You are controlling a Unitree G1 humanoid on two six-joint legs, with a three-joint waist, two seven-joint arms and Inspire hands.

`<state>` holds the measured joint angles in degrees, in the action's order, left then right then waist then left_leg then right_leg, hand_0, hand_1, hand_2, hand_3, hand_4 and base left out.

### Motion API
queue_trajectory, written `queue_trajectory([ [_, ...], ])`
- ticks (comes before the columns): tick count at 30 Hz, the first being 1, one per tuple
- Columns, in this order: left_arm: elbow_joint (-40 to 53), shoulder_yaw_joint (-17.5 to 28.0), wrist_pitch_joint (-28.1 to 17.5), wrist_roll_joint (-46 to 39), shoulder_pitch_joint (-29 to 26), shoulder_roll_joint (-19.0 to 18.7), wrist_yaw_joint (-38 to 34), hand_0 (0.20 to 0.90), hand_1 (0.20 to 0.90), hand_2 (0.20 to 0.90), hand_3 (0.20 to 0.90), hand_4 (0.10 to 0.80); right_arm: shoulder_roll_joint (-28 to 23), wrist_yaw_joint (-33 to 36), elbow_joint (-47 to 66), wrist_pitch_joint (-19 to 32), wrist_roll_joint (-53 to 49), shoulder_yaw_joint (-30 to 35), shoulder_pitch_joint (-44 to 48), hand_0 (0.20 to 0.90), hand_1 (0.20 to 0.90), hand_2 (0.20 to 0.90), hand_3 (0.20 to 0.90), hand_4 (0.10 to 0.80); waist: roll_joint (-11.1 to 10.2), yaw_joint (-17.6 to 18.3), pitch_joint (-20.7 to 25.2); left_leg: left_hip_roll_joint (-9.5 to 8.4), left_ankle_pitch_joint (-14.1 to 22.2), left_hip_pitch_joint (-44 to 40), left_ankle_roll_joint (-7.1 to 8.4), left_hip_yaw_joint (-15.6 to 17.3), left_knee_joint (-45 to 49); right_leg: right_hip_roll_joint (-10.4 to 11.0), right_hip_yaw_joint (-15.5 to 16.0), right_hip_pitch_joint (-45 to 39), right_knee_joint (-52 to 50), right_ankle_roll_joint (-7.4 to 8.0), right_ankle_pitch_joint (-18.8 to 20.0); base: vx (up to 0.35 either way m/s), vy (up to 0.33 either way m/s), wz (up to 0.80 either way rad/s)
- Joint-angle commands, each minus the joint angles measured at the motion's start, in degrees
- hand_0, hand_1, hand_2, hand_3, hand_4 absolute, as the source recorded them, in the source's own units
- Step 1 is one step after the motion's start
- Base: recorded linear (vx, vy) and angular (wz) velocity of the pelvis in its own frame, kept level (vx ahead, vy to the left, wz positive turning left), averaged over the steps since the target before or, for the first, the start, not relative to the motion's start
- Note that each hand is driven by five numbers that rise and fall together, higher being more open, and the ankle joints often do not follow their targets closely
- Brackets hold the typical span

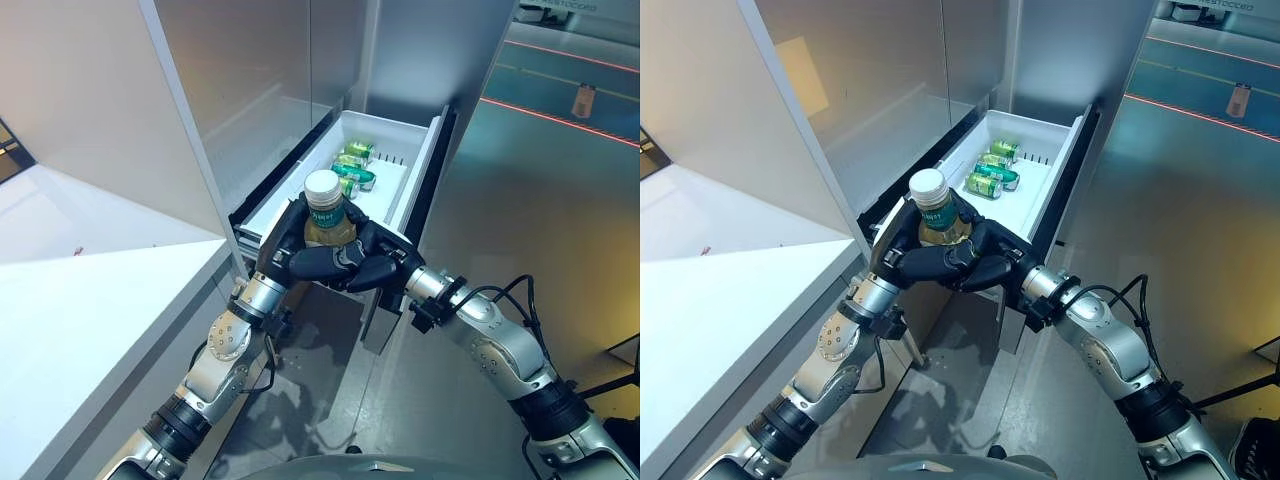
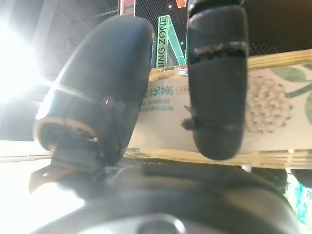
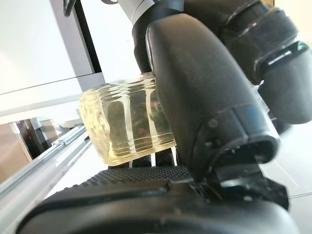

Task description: Put drinks into fridge and close the fridge

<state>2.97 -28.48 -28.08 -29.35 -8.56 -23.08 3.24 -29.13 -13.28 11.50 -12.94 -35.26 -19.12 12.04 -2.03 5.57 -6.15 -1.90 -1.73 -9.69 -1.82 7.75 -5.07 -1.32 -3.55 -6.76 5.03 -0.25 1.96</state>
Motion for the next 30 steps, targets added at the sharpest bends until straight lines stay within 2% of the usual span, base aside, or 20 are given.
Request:
queue_trajectory([
  [1,6.04,0.87,-6.13,0.22,-8.69,3.66,0.93,0.9,0.9,0.9,0.9,0.8,4.0,9.13,-0.93,7.96,3.35,5.95,7.04,0.3,0.3,0.3,0.2,0.1,-0.51,-0.98,3.82,-1.39,6.25,0.54,-1.51,-3.79,1.97,-2.25,1.27,1.51,-3.3,2.71,-2.34,0.022,-0.044,-0.02],
  [6,5.33,2.12,-5.63,-1.45,-6.05,4.7,-1.13,0.9,0.9,0.9,0.9,0.8,4.25,10.23,-0.68,10.51,8.62,7.03,6.88,0.3,0.3,0.3,0.2,0.1,-0.35,-1.32,3.35,-1.24,6.27,0.45,-1.3,-3.84,2.02,-2.4,1.75,1.12,-2.91,2.46,-2.33,0.033,-0.041,0.0],
  [11,5.89,5.52,-10.44,1.71,-3.77,4.33,-6.73,0.9,0.9,0.9,0.9,0.8,2.97,12.18,0.25,12.43,12.96,9.28,7.73,0.3,0.3,0.3,0.2,0.1,-0.61,-2.26,3.24,-1.06,6.21,0.84,-0.98,-3.98,2.38,-2.39,2.72,0.86,-2.51,2.15,-2.39,0.039,-0.041,0.05],
  [14,6.69,8.9,-14.28,6.64,-3.57,3.39,-11.33,0.9,0.9,0.9,0.9,0.8,1.83,14.14,0.69,13.11,16.1,10.67,9.13,0.3,0.3,0.3,0.2,0.1,-0.96,-3.11,3.21,-1.05,6.39,1.09,-0.82,-4.38,2.88,-2.34,3.33,0.58,-2.29,1.9,-2.45,0.043,-0.042,0.11],
  [17,8.03,11.61,-15.49,10.95,-3.81,2.17,-15.11,0.9,0.9,0.9,0.9,0.8,0.3,17.18,0.92,13.86,18.45,11.92,10.66,0.3,0.3,0.3,0.2,0.1,-1.21,-3.83,3.26,-1.11,6.65,1.25,-0.79,-4.81,3.28,-2.26,3.83,0.31,-2.19,1.83,-2.58,0.05,-0.054,0.05],
  [20,8.97,13.73,-10.56,10.15,-4.34,0.76,-12.72,0.9,0.9,0.9,0.9,0.8,-0.55,21.45,0.67,13.4,15.69,13.13,13.36,0.3,0.3,0.3,0.2,0.1,-1.46,-4.4,3.3,-1.04,7.0,1.5,-0.79,-5.05,3.84,-2.29,4.07,0.43,-2.75,1.86,-2.93,0.069,-0.087,0.05],
  [24,7.33,15.17,-1.35,6.29,-3.11,-0.18,-8.75,0.9,0.9,0.9,0.9,0.8,-0.33,25.15,0.13,14.02,15.48,13.97,15.14,0.3,0.3,0.3,0.2,0.1,-1.22,-4.86,3.01,-1.06,7.2,1.67,-0.87,-5.48,4.22,-2.41,4.29,0.59,-3.23,1.79,-3.08,0.066,-0.083,0.07],
  [26,5.51,16.31,4.19,2.67,-0.63,-0.09,-6.44,0.9,0.9,0.9,0.9,0.8,-0.15,26.4,0.75,14.36,19.35,14.71,15.05,0.3,0.3,0.3,0.2,0.1,-1.01,-5.09,2.72,-1.03,6.7,1.93,-0.85,-5.51,4.15,-2.42,4.19,1.0,-3.51,1.76,-2.79,0.058,-0.104,0.04],
  [30,2.21,19.27,11.66,-0.63,5.74,0.71,-4.55,0.9,0.9,0.9,0.9,0.8,0.3,27.59,3.42,14.62,23.82,16.17,13.86,0.3,0.3,0.3,0.2,0.1,-0.31,-5.46,1.53,-0.7,7.0,1.94,-0.86,-5.62,4.26,-2.48,4.05,1.22,-4.33,1.83,-3.44,0.076,-0.132,0.02],
])
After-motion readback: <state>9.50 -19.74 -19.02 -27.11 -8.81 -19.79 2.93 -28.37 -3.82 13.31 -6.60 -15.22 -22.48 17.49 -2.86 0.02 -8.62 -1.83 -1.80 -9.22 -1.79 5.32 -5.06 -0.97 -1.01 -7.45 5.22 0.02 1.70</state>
